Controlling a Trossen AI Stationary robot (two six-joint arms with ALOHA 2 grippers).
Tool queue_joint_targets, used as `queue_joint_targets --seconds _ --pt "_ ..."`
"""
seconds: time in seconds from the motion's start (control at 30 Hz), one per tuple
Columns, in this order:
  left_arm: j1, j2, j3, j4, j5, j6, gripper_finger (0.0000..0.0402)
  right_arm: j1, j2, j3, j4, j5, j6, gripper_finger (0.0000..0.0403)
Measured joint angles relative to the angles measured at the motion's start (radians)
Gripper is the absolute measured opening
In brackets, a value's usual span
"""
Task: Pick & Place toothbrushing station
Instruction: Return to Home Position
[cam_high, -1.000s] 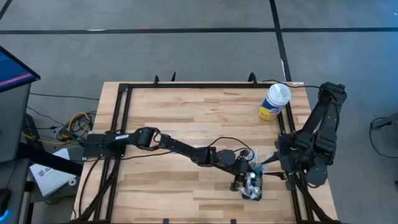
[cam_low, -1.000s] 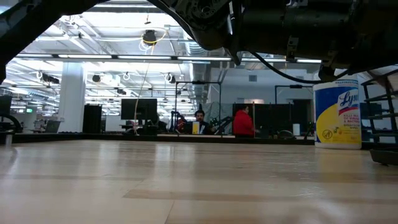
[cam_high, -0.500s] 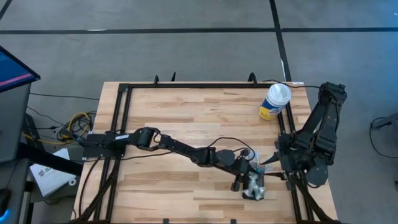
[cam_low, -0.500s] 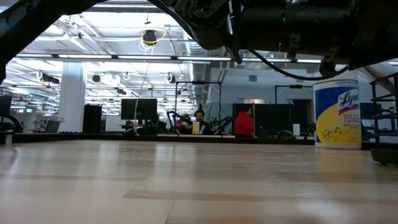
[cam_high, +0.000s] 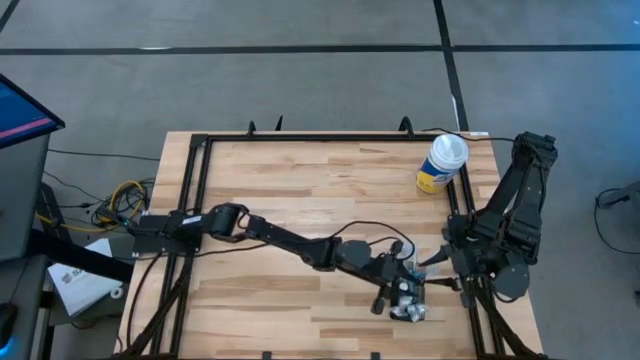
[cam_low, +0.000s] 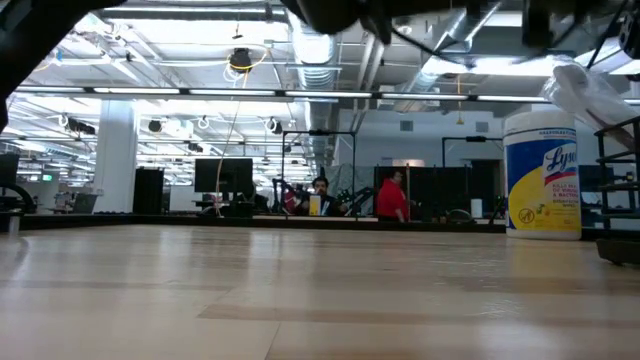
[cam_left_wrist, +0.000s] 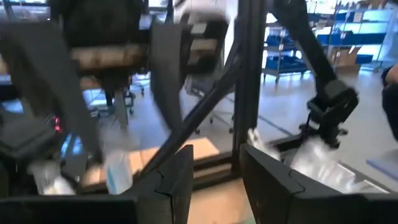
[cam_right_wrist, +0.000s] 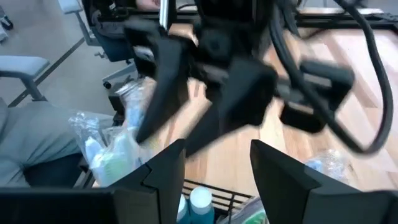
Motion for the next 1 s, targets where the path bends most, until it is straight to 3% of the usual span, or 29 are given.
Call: queue_joint_targets --seconds 0.3,0.63,0.8,1.0 --pt "-0.026 -0.079 0.001 -0.047 0.000 -0.003 0.0127 0.000 0.000 0.000 0.005 0.023 0.001 0.0171" --pt "-0.040 -0.222 -0.017 -0.454 -0.002 0.001 0.0127 0.000 -0.001 0.000 0.039 0.162 -0.045 0.0171" --pt "-0.036 -0.370 -0.181 -0.461 -0.026 0.002 0.0127 0.000 -0.023 0.000 0.017 0.286 -0.056 0.0171" --pt "-0.042 -0.632 -0.487 -0.436 -0.174 0.002 0.0127 0.000 -0.115 0.000 -0.062 0.325 -0.064 0.0162"
